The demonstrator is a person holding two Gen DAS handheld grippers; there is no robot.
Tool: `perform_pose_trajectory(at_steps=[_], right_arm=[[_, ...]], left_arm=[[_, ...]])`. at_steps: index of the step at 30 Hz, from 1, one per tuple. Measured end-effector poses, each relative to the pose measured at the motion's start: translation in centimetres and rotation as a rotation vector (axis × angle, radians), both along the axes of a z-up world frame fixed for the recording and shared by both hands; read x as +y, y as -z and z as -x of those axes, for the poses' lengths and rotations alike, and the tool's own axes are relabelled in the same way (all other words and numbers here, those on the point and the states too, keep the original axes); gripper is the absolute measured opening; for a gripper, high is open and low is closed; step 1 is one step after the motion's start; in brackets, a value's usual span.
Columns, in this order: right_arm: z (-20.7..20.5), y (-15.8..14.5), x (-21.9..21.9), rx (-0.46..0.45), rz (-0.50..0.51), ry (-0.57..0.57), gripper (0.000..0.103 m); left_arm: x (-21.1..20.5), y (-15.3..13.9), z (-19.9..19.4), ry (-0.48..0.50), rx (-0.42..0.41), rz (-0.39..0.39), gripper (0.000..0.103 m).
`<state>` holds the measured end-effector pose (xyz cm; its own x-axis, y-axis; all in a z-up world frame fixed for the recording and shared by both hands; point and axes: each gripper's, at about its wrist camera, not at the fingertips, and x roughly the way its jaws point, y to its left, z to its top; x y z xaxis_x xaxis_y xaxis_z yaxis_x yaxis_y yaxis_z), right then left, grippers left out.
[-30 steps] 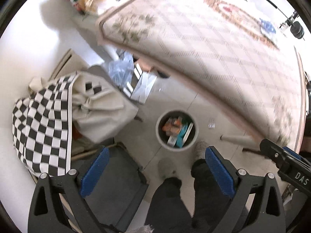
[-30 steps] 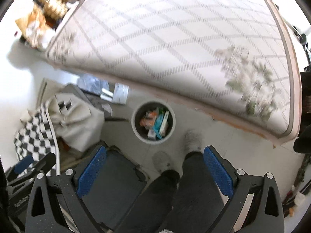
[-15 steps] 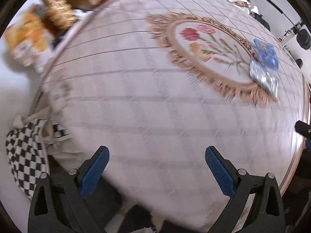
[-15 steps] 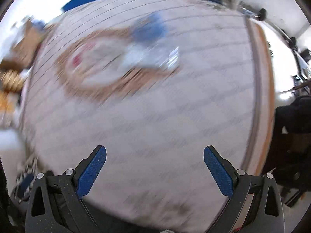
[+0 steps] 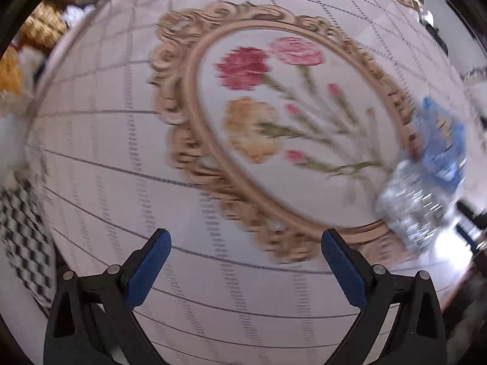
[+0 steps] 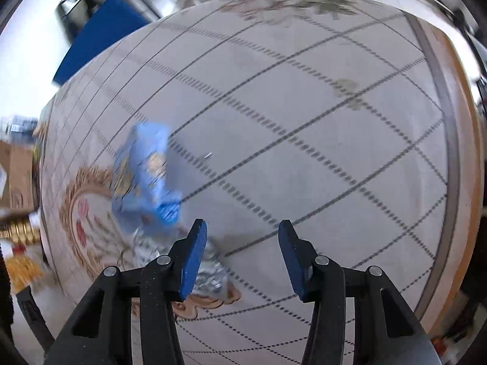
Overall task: Collect trash
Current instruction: 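Grasp the silver blister pack with left gripper while right grasps blue printed bag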
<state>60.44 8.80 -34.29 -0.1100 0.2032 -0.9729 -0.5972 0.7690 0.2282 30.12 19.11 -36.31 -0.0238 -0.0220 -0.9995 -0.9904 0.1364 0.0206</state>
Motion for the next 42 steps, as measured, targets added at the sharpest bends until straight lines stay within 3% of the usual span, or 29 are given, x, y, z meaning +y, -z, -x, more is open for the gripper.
perform_pose_trajectory(at_steps=[4, 7, 12, 16, 19, 23, 27, 32, 35, 39, 40, 42], right_arm=[[-2.7, -0.4, -1.9, -0.107, 0.082, 0.072, 0.059], [-4.7, -0.3, -4.0, -0.127, 0.113, 0.153, 0.063], [-6.7, -0.3, -6.1, -0.148, 0.119, 0.227, 0.063], [-7.7, -1.0, -7.2, -0.184, 0.105, 0.251, 0.064], [-8.1, -1.3, -7.8, -0.192, 0.101, 0.247, 0.064], [-7.9, -1.4, -8.5, -0.198, 0.100, 0.196, 0.064], [-6.7, -1.3, -8.7, -0.176, 0.095, 0.158, 0.064], [-4.7, -1.4, -7.5, -0.124, 0.059, 0.096, 0.064], [-3.3, -1.8, -5.6, -0.099, 0.033, 0.057, 0.064], [-2.6, -3.5, -3.2, -0.113, -0.001, 0.002, 0.064], [-2.6, -3.9, -2.8, -0.115, -0.008, -0.004, 0.065], [-2.9, -4.6, -2.3, -0.121, -0.014, -0.014, 0.066]], left_arm=[[0.3, 0.9, -2.9, -0.154, -0.164, 0.153, 0.100], [0.1, 1.9, -5.9, -0.234, -0.218, 0.240, 0.100], [0.1, 3.3, -9.2, -0.322, -0.179, 0.284, 0.100], [0.1, 4.8, -11.3, -0.335, -0.078, 0.288, 0.099], [-0.2, 4.5, -12.3, -0.269, -0.021, 0.236, 0.100], [-1.5, 3.7, -13.1, -0.037, 0.003, 0.147, 0.092], [-3.3, 3.3, -10.4, 0.138, 0.022, 0.114, 0.089], [-4.0, 3.2, -6.8, 0.171, -0.033, 0.122, 0.086], [-3.5, 2.8, -6.5, 0.189, 0.008, 0.093, 0.085], [-3.9, 0.5, -9.2, 0.489, 0.065, -0.044, 0.085], [-4.4, 0.2, -10.0, 0.597, 0.073, -0.063, 0.085], [-4.6, 0.4, -10.6, 0.708, 0.066, -0.049, 0.087]])
